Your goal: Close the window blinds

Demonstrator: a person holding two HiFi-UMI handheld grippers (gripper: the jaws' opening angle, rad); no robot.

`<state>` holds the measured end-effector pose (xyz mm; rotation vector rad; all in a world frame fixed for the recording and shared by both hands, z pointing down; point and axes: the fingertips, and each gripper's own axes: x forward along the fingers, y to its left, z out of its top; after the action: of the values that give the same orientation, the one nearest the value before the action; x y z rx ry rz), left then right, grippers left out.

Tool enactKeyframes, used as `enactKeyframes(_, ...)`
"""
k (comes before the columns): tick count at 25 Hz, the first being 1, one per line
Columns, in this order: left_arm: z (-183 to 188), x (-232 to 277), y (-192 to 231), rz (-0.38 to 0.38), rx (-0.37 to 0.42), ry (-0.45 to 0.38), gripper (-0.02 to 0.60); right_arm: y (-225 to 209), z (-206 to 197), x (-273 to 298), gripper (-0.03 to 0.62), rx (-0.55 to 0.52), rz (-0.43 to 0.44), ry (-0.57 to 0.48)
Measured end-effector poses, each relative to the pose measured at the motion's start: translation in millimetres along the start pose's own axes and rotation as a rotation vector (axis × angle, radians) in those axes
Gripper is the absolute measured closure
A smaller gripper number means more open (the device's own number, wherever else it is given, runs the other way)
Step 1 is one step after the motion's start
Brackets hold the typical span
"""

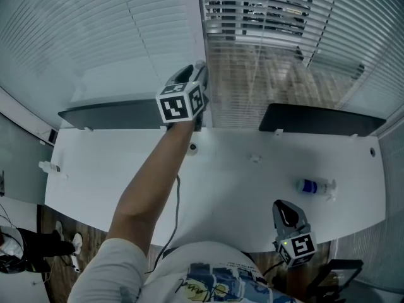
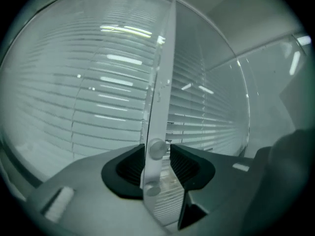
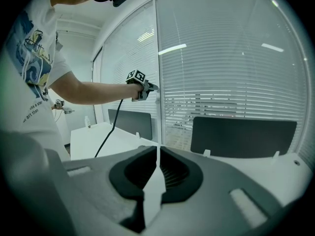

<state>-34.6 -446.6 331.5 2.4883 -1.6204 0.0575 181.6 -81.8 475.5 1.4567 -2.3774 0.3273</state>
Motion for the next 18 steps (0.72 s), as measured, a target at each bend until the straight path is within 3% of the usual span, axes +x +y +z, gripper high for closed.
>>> enactKeyframes(7,-2,-2,-18,0.030,0.736,0.076,0.417,3,4,1,0.582,-0.006,0.007,-0.008)
enactKeyframes(11,-3,4,-21,0.062,1.101,0.096,0.417,3,4,0,0.582,-0.008,0.006,-0.008)
enactKeyframes(15,-9,14,-22,0.067,1.330,0.121,0.419,0,5,-1,0.582,-0.007,0.000,-0.003)
enactKeyframes(18,-13,18,-22,0.062,1.399,0.138,0.427,-1,5,-1,0.582,-0.006,-0.004,-0.001)
